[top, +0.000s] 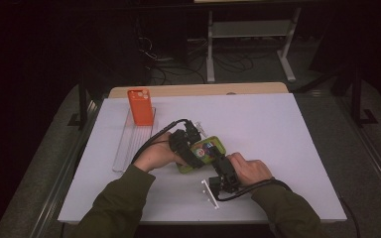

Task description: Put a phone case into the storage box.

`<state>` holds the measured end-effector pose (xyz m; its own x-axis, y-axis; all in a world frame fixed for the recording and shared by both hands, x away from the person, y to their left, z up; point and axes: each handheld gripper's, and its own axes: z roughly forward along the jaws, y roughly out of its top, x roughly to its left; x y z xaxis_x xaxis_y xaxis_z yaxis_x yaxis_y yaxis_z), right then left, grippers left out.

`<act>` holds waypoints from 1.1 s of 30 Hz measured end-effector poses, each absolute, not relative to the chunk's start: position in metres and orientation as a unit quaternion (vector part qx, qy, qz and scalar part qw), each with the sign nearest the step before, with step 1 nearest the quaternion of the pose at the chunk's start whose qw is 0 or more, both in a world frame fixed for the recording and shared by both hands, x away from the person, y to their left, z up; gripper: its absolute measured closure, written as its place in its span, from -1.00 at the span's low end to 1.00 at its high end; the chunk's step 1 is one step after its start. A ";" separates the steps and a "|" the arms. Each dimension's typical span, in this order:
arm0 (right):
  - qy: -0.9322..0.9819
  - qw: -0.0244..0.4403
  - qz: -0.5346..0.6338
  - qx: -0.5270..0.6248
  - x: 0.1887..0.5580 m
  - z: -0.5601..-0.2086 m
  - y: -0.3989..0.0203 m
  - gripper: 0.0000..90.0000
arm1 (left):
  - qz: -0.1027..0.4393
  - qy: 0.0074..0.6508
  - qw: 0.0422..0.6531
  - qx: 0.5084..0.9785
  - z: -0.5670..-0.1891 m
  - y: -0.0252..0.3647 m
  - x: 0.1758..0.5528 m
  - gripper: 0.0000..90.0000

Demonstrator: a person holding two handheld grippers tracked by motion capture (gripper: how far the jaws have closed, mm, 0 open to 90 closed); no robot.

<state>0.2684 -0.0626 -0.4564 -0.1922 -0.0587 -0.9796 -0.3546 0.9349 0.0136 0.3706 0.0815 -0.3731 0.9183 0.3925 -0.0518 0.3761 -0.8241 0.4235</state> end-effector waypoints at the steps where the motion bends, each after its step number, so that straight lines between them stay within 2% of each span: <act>1: 0.756 0.629 0.119 -0.135 0.269 -0.457 -0.062 0.14 | 0.019 0.200 0.218 0.955 -0.373 0.081 0.370 -0.65; 15: 0.758 0.625 0.118 -0.143 0.266 -0.462 -0.059 0.63 | 0.017 0.198 0.222 0.954 -0.372 0.081 0.369 -0.65; 24: 0.756 0.629 0.120 -0.138 0.265 -0.465 -0.059 0.69 | 0.017 0.189 0.228 0.955 -0.370 0.083 0.370 -0.65; 29: 0.747 0.639 0.129 -0.132 0.265 -0.462 -0.061 0.69 | 0.025 0.190 0.258 0.947 -0.368 0.084 0.367 -0.68; 33: 0.745 0.641 0.134 -0.126 0.266 -0.462 -0.062 0.69 | 0.014 0.186 0.269 0.945 -0.364 0.087 0.369 -0.78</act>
<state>0.2656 -0.0616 -0.4615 -0.1464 -0.0166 -0.9891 -0.3595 0.9324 0.0375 0.3688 0.0874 -0.3638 0.9306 0.3585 -0.0739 0.3437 -0.7863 0.5134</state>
